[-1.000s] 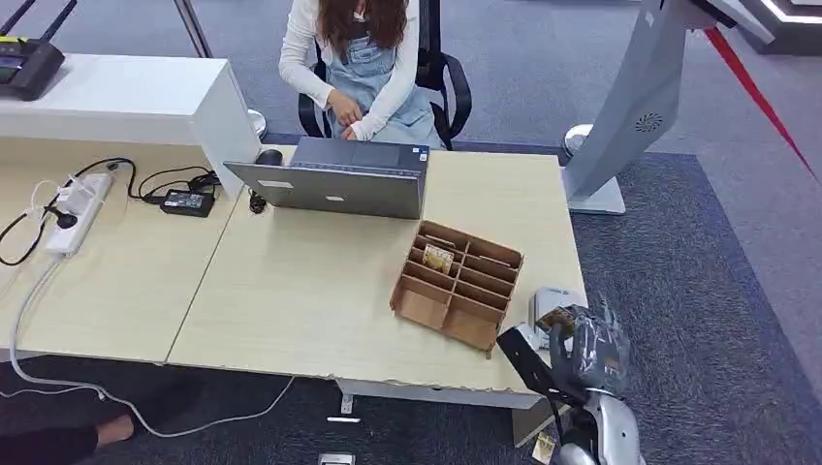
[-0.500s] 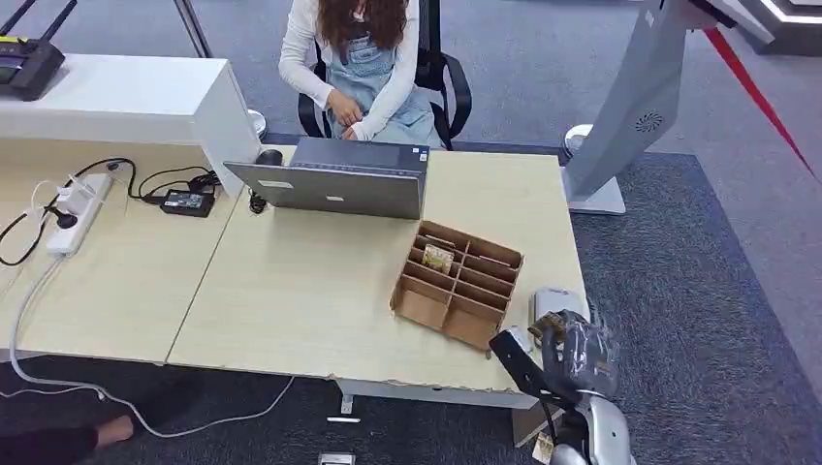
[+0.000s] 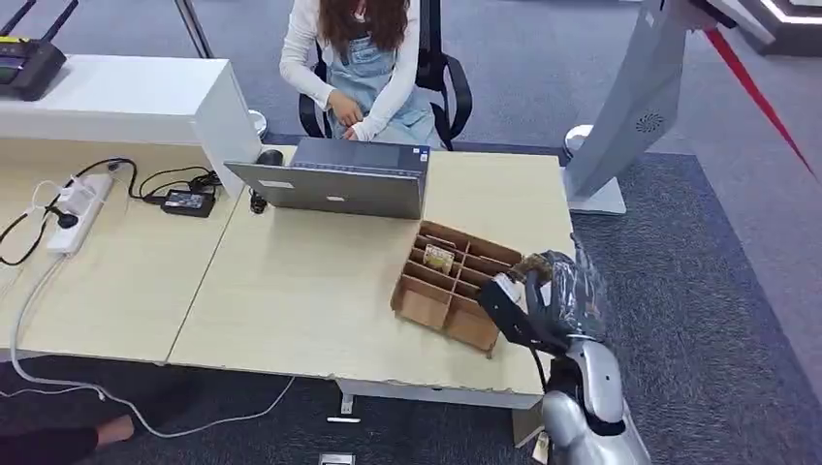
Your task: Pass the card to the sensor for recognition and then transmit it.
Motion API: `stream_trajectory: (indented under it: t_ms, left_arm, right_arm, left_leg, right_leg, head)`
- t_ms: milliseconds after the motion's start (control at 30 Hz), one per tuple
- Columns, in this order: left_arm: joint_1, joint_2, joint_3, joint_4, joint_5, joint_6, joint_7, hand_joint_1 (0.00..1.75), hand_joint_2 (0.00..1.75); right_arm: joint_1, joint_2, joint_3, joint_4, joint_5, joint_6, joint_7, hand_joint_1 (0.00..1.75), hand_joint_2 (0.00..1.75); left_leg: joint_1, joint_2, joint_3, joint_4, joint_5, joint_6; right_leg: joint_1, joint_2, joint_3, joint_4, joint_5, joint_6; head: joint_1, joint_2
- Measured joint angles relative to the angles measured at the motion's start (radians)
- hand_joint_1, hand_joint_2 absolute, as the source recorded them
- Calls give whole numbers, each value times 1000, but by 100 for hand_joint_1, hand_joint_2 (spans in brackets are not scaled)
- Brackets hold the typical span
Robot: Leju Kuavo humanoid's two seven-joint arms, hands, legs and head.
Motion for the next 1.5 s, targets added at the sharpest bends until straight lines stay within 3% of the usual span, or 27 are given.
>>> stream_trajectory:
  t_ms: [133, 333, 633, 933, 1233, 1500]
  left_arm:
    - [-1, 0, -12, 2, -7, -3, -4, 0, 0]
    - [-7, -5, -34, 5, -26, -17, -27, 0, 0]
    - [-11, -14, -53, 6, -48, -27, -35, 0, 0]
    - [-14, -18, -61, 6, -70, -36, -43, 0, 0]
    - [-14, -18, -61, 6, -72, -38, -46, 0, 0]
    - [-14, -19, -61, 7, -75, -40, -49, 0, 0]
  right_arm:
    - [-53, 6, 6, -95, -3, 55, 12, 175, 175]
    - [-187, 30, 84, -207, 2, 125, 60, 175, 175]
    - [-386, 106, 224, -218, -27, 175, 122, 175, 175]
    - [-538, 211, 342, -131, -71, 180, 173, 175, 175]
    - [-611, 288, 394, -22, -79, 159, 201, 175, 175]
    - [-672, 348, 456, 122, -228, 74, 290, 175, 175]
  left_leg:
    - [0, 1, 0, 0, 0, 0]
    - [0, 1, 0, 0, 0, 0]
    - [0, 0, -1, 0, 0, 0]
    - [0, 0, -1, 0, 0, 0]
    - [0, 0, -1, 0, 0, 0]
    - [0, 0, -1, 0, 0, 0]
  right_leg:
    - [0, 0, 0, 0, 0, 0]
    - [0, 0, 0, 1, 0, 0]
    - [0, 0, 0, 1, 0, 0]
    - [0, 0, -1, 1, 0, 0]
    - [0, 0, -1, 1, 0, 0]
    - [0, 0, -1, 1, 0, 0]
  head:
    - [0, 0]
    - [0, 0]
    - [0, 0]
    - [0, 0]
    - [0, 0]
    - [0, 0]
